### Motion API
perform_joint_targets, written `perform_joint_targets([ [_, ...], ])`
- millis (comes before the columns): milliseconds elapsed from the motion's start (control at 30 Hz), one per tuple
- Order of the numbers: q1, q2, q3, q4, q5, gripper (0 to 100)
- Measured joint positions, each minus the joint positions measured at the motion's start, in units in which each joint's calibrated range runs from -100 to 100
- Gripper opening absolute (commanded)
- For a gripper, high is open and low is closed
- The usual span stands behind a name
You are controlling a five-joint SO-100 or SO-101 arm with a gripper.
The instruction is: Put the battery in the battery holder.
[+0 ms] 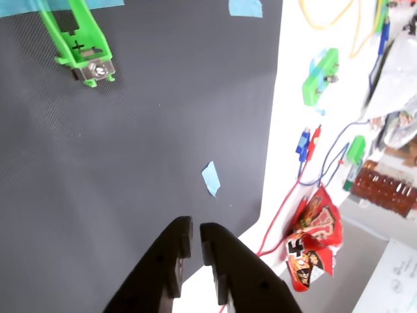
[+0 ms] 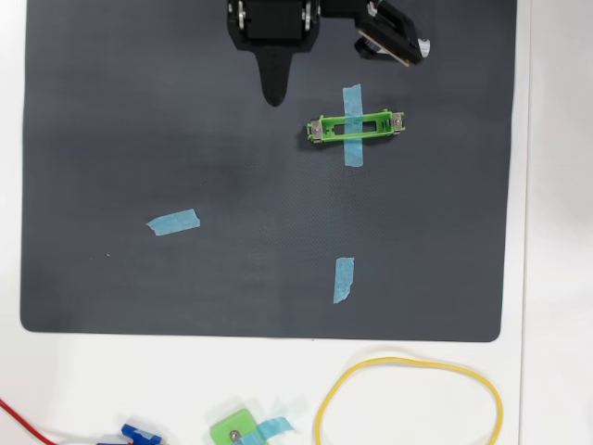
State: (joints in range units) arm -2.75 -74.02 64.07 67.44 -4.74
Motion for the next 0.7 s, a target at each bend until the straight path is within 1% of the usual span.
perform_joint_targets([
  [100,-3.6,4.1,-8.6,7.4,3.0,0],
  [200,-8.3,7.6,-18.7,17.1,5.3,0],
  [300,-14.4,9.2,-28.2,27.3,6.0,0],
  [333,-15.8,9.3,-30.3,29.0,6.0,0],
  [467,-21.8,10.2,-33.8,30.5,5.4,0],
  [600,-28.1,11.3,-33.9,30.7,1.4,0],
  [700,-33.6,12.4,-34.0,29.8,-0.1,0],
])
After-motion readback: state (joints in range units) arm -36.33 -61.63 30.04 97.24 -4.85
